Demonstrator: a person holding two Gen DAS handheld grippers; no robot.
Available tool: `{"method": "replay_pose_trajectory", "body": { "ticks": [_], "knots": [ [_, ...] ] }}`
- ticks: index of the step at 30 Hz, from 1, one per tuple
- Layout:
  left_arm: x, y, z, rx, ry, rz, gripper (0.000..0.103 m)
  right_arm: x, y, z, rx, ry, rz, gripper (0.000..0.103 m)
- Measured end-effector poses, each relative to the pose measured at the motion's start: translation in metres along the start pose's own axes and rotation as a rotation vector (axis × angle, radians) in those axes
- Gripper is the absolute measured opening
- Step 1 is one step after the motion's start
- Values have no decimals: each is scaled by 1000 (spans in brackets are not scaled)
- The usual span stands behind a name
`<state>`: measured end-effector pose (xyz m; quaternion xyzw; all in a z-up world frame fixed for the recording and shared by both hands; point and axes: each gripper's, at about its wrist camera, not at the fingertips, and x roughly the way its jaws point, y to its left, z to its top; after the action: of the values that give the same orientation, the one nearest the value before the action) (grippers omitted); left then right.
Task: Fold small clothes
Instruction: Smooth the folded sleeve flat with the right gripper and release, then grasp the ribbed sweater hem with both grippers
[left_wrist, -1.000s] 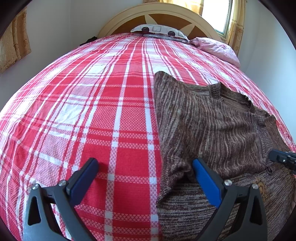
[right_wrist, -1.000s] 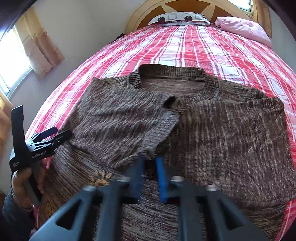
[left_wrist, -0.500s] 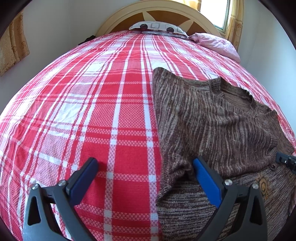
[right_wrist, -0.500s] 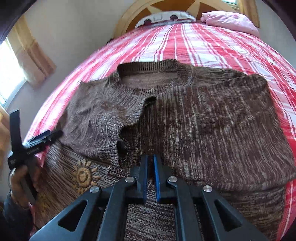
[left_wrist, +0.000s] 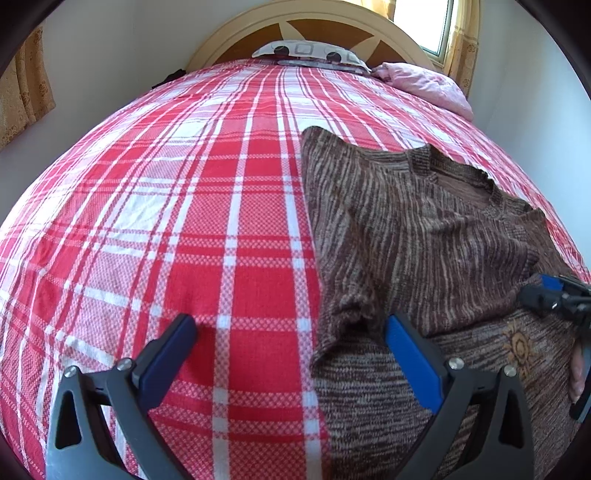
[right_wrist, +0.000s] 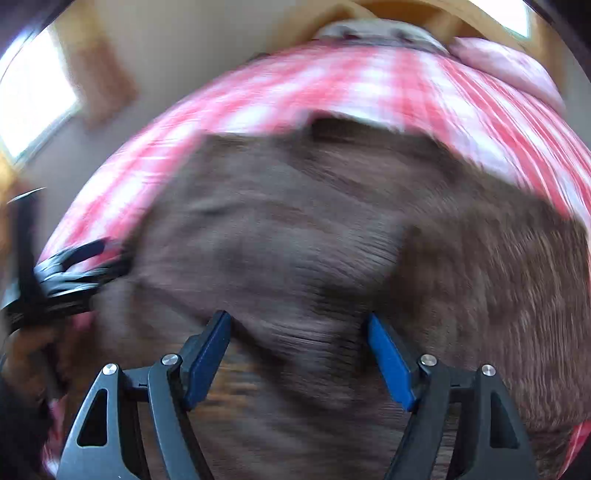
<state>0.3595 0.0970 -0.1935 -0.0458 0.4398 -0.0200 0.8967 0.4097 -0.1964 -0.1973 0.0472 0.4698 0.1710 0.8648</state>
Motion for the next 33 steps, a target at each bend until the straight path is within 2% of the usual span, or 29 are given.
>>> {"method": "replay_pose_trajectory", "body": {
  "ticks": [1,3,6,8,10,13,15,20,25,33],
  "knots": [
    [-1,0,-1,3,-1,1,103,-8,-7,-2,31,-17,36,74],
    [-2,-2,-2,10,-4,9,103,-22,-8,-9,38,-39,49,74],
    [-2,-7,-1,25,-4,32,103,-31,3,-16,-17,-39,26,74],
    [-3,-8,-2,23,3,41,103,-25,8,-24,-69,-13,-34,74],
    [-6,-10,-5,28,22,60,103,-31,12,-33,-99,-25,-58,74],
    [-17,-15,-13,42,16,80,103,-46,12,-41,-73,-37,-18,74],
    [-25,-19,-20,62,9,89,103,-54,13,-50,-80,-42,-27,74],
    [-42,-25,-36,81,9,76,103,-67,5,-75,-80,-25,-56,74],
    [-49,-29,-50,97,21,73,103,-89,4,-102,-96,-48,-98,75],
    [-72,-31,-79,82,23,54,103,-114,2,-134,-74,-66,-109,75]
  ]
}}
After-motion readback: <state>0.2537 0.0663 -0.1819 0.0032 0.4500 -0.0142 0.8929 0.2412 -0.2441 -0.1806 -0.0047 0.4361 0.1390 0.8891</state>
